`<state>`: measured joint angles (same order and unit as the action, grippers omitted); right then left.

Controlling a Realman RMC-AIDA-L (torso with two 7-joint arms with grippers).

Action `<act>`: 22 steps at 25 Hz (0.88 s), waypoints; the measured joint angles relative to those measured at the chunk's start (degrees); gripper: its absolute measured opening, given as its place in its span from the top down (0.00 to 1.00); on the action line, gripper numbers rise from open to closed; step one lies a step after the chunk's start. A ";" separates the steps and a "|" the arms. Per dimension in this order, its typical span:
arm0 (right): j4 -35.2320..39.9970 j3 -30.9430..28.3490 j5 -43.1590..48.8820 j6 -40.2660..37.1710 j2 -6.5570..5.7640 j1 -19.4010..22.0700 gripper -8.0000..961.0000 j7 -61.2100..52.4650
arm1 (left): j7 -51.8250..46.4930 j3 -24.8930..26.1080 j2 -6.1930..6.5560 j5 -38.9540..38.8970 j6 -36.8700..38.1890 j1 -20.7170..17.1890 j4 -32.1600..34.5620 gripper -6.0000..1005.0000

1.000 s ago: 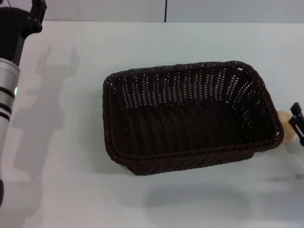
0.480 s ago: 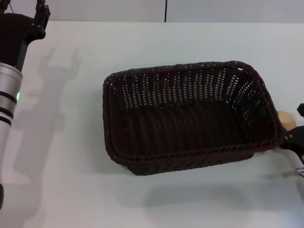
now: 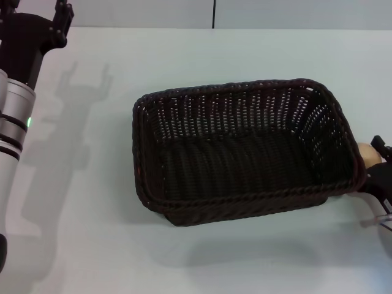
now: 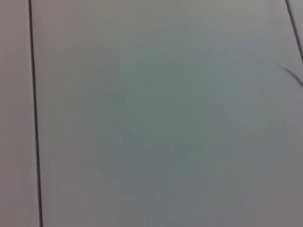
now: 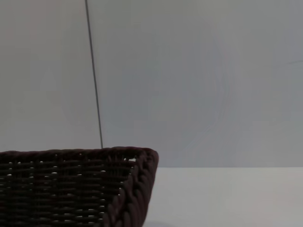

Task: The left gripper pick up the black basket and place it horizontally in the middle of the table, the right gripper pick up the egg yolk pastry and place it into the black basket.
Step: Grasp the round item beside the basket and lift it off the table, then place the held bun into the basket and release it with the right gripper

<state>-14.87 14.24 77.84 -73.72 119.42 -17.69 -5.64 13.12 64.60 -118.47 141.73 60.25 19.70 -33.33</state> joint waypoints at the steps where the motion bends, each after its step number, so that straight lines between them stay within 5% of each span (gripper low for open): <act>1: -0.02 -0.01 0.02 0.11 -0.01 -0.04 0.27 0.00 | -0.01 0.00 0.00 0.12 0.01 0.00 -0.04 0.31; 6: 0.10 -0.48 0.03 0.50 0.05 0.32 0.45 0.36 | -0.12 -0.35 -0.01 0.32 0.27 -0.01 -0.17 0.31; 10: 0.13 -0.63 -0.16 -0.02 0.05 0.90 0.69 0.45 | -0.14 -0.67 -0.01 0.32 0.82 -0.01 -0.18 0.31; 16: -0.25 -1.81 -0.56 -7.00 0.20 3.03 0.72 1.27 | -0.16 -0.85 -0.01 0.39 1.20 -0.17 -0.18 0.31; 22: -1.68 -3.48 -0.42 -26.63 0.23 7.27 0.77 4.13 | -0.20 -1.23 -0.01 0.40 1.68 -0.70 0.17 0.31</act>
<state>-16.56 10.77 77.42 -100.35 119.65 -10.42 -1.50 12.92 63.37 -118.47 142.12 61.93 19.00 -33.16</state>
